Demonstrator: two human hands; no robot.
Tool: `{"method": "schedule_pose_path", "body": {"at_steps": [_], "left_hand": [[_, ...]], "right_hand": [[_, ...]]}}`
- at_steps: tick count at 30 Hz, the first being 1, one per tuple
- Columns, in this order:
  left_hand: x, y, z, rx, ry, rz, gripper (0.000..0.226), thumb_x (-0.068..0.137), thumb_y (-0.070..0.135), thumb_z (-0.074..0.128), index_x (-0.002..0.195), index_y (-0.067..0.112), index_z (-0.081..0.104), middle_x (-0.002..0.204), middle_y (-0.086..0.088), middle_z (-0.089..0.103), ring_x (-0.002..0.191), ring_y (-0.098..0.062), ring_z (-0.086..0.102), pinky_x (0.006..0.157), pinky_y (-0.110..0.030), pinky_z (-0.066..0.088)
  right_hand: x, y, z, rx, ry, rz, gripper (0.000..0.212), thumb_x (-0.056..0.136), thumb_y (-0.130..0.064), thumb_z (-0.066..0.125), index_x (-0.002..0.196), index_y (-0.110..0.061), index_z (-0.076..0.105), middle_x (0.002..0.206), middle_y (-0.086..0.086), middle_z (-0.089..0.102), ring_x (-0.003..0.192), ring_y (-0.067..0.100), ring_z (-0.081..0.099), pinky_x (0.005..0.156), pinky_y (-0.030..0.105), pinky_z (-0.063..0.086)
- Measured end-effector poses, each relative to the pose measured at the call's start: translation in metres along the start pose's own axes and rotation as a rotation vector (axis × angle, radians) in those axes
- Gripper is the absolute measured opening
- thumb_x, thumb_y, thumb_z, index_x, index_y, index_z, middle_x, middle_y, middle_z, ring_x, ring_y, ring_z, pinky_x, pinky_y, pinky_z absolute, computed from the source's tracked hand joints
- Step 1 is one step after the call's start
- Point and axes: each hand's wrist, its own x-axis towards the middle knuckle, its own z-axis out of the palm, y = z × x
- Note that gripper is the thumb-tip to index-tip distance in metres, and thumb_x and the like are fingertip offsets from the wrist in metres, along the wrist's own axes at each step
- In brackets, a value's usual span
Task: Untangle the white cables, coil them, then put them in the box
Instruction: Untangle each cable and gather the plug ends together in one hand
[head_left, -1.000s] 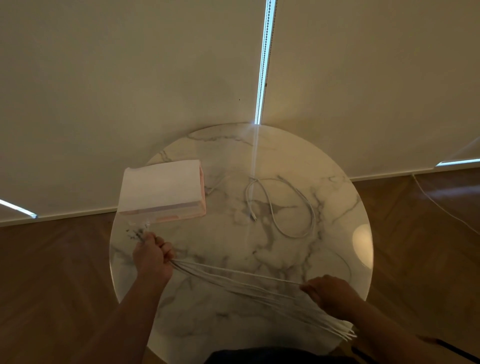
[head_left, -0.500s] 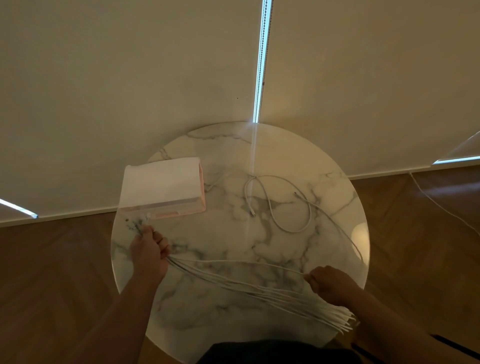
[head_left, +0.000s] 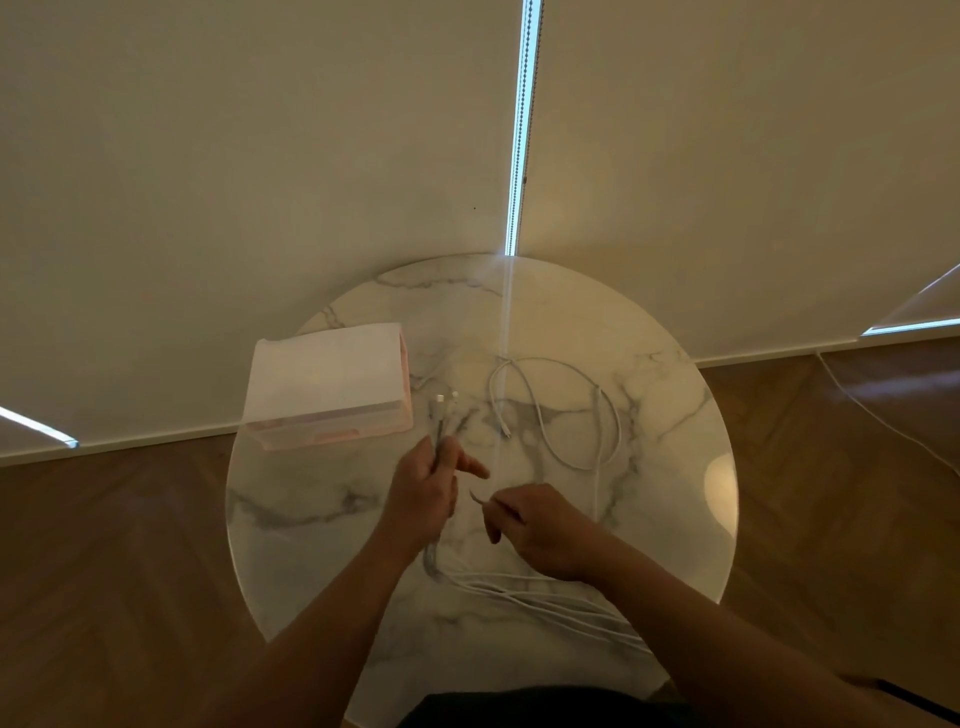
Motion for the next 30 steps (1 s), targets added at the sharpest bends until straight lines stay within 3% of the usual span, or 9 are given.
{"method": "schedule_pose_path", "body": {"at_steps": [6,9,15,20,26,30], "left_hand": [[-0.001,-0.011,0.01,0.209,-0.026,0.049,0.027,0.103,0.022,0.044,0.08,0.011,0.054,0.054,0.001,0.057,0.044,-0.006,0.051,0.049,-0.019,0.04],[0.004,-0.014,0.005,0.235,0.11,0.021,0.029,0.102,0.023,0.045,0.077,0.015,0.055,0.054,0.003,0.054,0.041,-0.005,0.048,0.047,-0.022,0.04],[0.032,-0.042,-0.054,-0.308,0.542,-0.286,0.032,0.101,0.022,0.048,0.07,0.014,0.051,0.049,0.002,0.044,0.036,-0.011,0.036,0.035,-0.018,0.028],[0.032,-0.049,-0.081,-0.696,0.701,-0.376,0.03,0.099,0.009,0.04,0.07,0.015,0.042,0.04,0.004,0.033,0.029,-0.007,0.027,0.035,-0.013,0.02],[0.032,-0.054,-0.074,-0.62,0.611,-0.32,0.033,0.104,0.019,0.038,0.071,0.017,0.041,0.041,0.004,0.031,0.03,-0.006,0.024,0.035,-0.014,0.019],[0.03,-0.048,-0.063,-0.423,0.534,-0.259,0.032,0.105,0.027,0.041,0.076,0.014,0.046,0.057,-0.004,0.05,0.036,-0.007,0.037,0.035,-0.016,0.026]], "right_hand": [[-0.004,-0.003,-0.001,0.052,0.03,-0.048,0.037,0.101,-0.024,0.044,0.075,-0.009,0.066,0.06,-0.011,0.051,0.057,0.002,0.05,0.059,0.014,0.035],[-0.008,0.007,-0.005,0.061,0.039,-0.049,0.033,0.101,-0.021,0.047,0.076,-0.013,0.067,0.057,-0.013,0.047,0.058,-0.006,0.051,0.059,0.009,0.033],[-0.027,0.075,-0.018,-0.057,-0.011,0.125,0.036,0.099,-0.029,0.049,0.066,-0.026,0.062,0.06,-0.008,0.056,0.056,0.005,0.052,0.063,0.022,0.041],[-0.037,0.104,-0.007,-0.109,-0.124,0.234,0.04,0.1,-0.033,0.047,0.064,-0.025,0.063,0.061,-0.009,0.057,0.055,0.001,0.05,0.064,0.018,0.039],[-0.032,0.105,0.0,-0.25,-0.295,0.289,0.036,0.103,-0.026,0.039,0.075,-0.021,0.061,0.082,-0.005,0.058,0.077,0.012,0.052,0.073,0.023,0.039],[-0.033,0.119,0.006,-0.432,-0.53,0.398,0.019,0.094,-0.012,0.052,0.086,-0.004,0.066,0.091,0.012,0.068,0.079,0.017,0.056,0.078,0.032,0.047]]}}
